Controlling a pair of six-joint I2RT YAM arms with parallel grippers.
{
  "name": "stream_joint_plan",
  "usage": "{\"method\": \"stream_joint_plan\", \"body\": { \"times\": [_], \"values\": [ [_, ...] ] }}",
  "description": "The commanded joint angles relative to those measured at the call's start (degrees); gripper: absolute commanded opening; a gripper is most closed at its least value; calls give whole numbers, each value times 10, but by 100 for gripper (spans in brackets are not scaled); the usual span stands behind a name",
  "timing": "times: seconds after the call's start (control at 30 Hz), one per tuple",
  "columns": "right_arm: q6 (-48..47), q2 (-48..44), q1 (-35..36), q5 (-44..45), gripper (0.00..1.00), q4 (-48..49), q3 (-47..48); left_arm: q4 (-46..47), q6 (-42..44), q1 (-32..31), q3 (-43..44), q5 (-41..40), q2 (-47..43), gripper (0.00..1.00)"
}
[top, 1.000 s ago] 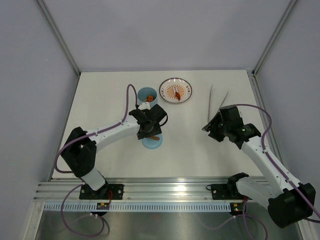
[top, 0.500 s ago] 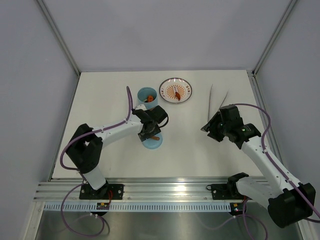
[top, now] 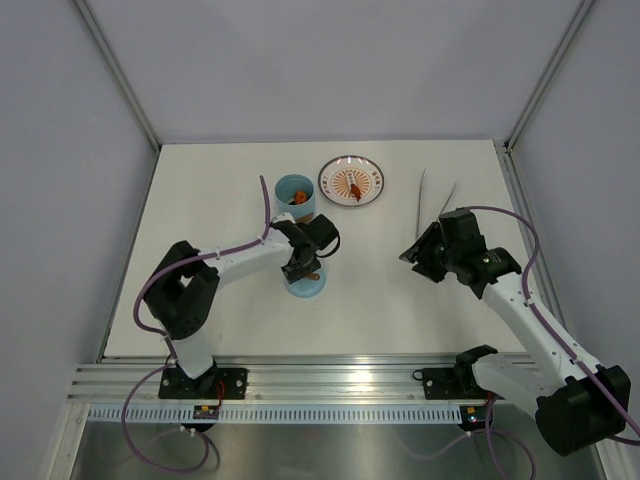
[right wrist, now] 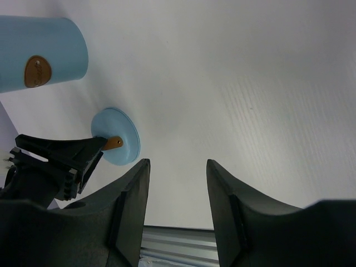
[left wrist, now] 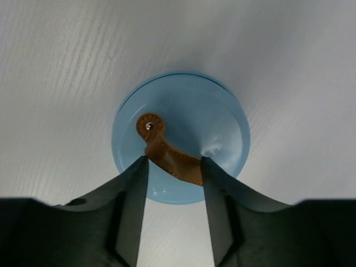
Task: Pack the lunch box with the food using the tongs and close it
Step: Adjust the box lid at the center of the board.
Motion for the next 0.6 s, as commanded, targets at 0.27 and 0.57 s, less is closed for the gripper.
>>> {"method": "stream_joint_plan", "body": {
  "times": [0.27,0.57],
  "values": [
    [-10,-8,-5,-9,53,23,-9,43,167,4,1,43,13,17],
    [-13,-4,-4,-14,53,28,-10,86,296,4,-22,99,-5,64]
  ]
}}
